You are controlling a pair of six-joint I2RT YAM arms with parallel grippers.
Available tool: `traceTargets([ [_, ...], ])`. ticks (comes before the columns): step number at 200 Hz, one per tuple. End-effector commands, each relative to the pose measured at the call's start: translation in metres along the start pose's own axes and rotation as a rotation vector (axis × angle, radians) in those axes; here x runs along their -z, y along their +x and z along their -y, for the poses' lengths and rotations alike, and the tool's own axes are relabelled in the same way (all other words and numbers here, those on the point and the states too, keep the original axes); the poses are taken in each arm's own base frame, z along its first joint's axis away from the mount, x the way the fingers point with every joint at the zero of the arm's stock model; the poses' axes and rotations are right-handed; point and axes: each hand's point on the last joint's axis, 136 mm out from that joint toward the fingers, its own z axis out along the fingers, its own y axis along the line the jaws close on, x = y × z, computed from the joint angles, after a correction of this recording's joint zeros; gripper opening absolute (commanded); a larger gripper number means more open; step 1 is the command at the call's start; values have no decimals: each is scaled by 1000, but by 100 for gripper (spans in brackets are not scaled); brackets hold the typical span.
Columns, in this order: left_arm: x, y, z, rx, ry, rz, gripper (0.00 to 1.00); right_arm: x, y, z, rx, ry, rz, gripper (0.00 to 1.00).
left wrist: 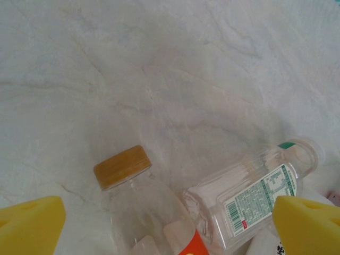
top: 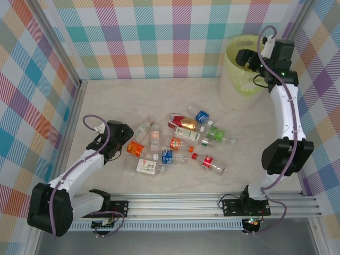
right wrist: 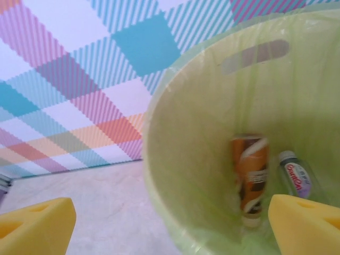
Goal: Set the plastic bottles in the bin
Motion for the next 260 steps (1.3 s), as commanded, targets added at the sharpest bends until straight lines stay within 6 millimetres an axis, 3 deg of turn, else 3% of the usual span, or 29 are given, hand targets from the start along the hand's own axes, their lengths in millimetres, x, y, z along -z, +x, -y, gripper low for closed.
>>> traceTargets([
  [1, 10, 3, -11, 59, -72, -49, 100, 20, -3, -26, 12, -120, 71, 100],
  [41, 34, 21, -26, 60, -128, -96, 100, 57, 32, -49, 9, -241, 84, 100],
  [69, 53, 35, -20, 25, -130, -98, 100, 75, 64, -71, 33, -349, 63, 100],
  [104, 58, 69, -32, 108, -211, -225, 100, 90, 101, -98, 127, -449, 57, 100],
  [128, 57, 87, -45, 179, -290, -288, 100, 96, 120, -106, 153, -475, 50, 100],
  [163, 44, 104, -34, 290, -234, -342, 96, 94, 134, -105, 150, -473, 40, 100],
  [196, 35, 119, -43, 381, -286, -363, 94, 94, 138, -107, 148, -480, 25, 100],
  [231, 21, 122, -43, 452, -270, -333, 85, 92, 140, -112, 130, -498, 22, 100],
  [260, 14, 126, -50, 477, -279, -318, 84, 87, 147, -118, 130, -512, 4, 100],
])
